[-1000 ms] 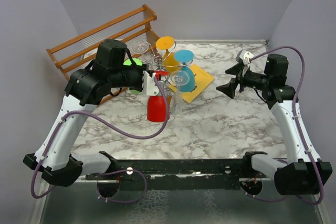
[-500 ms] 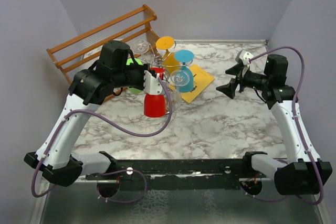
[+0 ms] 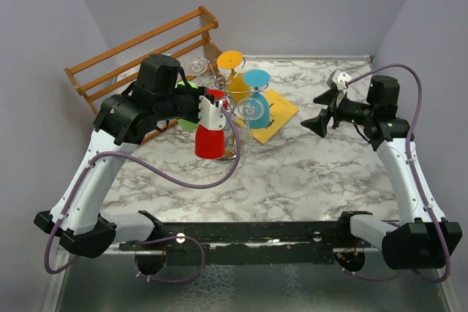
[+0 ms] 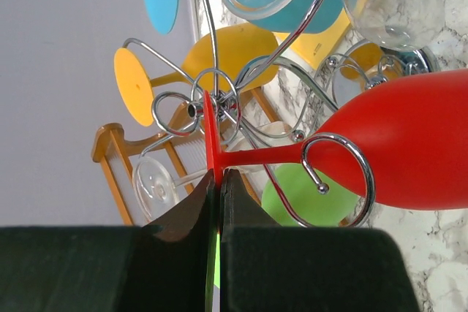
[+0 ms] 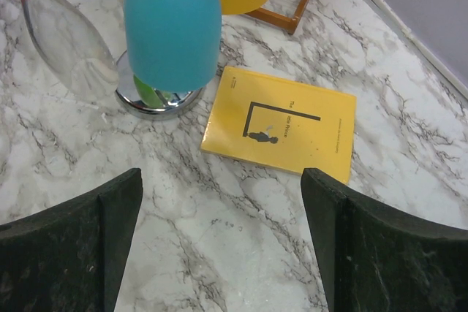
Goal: Place the wine glass upside down on the wine glass rack
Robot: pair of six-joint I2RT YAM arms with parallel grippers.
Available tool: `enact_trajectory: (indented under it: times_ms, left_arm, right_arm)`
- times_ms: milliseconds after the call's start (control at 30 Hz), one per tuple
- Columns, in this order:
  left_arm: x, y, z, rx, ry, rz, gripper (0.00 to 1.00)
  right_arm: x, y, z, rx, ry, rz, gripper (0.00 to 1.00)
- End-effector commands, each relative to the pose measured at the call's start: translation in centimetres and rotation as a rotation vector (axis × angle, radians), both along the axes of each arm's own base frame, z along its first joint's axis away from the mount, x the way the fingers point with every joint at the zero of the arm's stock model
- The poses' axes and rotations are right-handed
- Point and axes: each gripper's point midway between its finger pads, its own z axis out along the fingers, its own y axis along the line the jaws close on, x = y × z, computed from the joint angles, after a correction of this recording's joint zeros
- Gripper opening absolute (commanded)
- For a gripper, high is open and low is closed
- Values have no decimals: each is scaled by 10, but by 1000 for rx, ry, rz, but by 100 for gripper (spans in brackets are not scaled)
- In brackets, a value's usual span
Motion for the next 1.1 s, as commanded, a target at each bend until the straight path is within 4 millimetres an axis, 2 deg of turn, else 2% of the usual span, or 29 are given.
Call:
enact_trajectory:
  times_ms: [0, 167, 633, 1067]
  left_arm:
    - [-5, 7, 16, 13, -41, -1, 0]
    - [-10, 11, 19, 23, -41, -4, 0]
    - [-22, 21, 7, 79, -8, -13, 0]
    - [-30, 25, 11, 83, 0, -20, 0]
  right_arm:
    - [2, 0, -2, -13, -17, 5, 89]
    - [2, -1, -3, -17, -20, 3, 89]
    - [2, -1, -4, -20, -21, 0, 89]
    - [2, -2, -5, -22, -20, 1, 89]
